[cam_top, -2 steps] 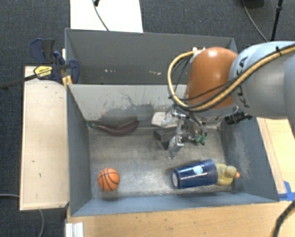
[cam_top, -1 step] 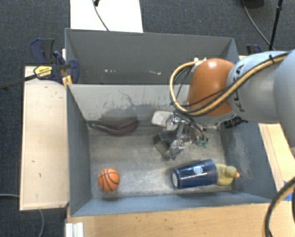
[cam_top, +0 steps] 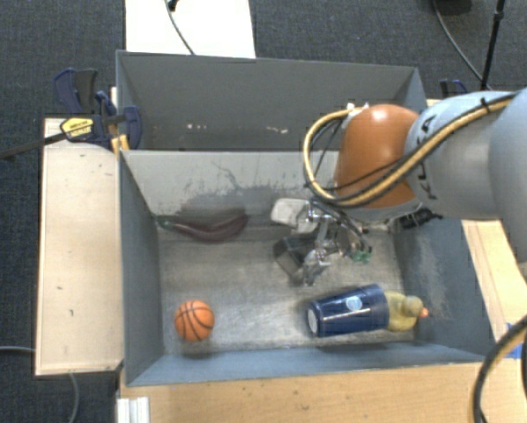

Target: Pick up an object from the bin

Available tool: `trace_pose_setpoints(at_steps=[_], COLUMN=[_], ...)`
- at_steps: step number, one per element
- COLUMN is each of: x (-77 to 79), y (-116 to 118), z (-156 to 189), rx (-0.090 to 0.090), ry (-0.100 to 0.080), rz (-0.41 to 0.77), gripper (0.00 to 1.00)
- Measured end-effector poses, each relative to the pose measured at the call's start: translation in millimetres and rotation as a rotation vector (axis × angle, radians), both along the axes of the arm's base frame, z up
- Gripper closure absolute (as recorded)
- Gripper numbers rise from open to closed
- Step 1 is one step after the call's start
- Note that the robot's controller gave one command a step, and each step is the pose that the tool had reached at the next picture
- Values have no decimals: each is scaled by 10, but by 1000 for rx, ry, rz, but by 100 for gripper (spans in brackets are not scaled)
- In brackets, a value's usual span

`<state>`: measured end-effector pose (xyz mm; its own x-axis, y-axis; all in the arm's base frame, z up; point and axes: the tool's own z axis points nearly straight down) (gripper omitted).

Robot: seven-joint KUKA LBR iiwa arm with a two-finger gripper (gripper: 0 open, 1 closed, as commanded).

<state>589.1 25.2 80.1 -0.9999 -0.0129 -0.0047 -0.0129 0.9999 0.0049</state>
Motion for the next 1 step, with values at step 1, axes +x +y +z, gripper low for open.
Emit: trace_pose_setpoints(at_steps=[1], x=[-123], y=[68], z=[1174], rx=[-5], ry=[8], rz=[11], gripper=[100])
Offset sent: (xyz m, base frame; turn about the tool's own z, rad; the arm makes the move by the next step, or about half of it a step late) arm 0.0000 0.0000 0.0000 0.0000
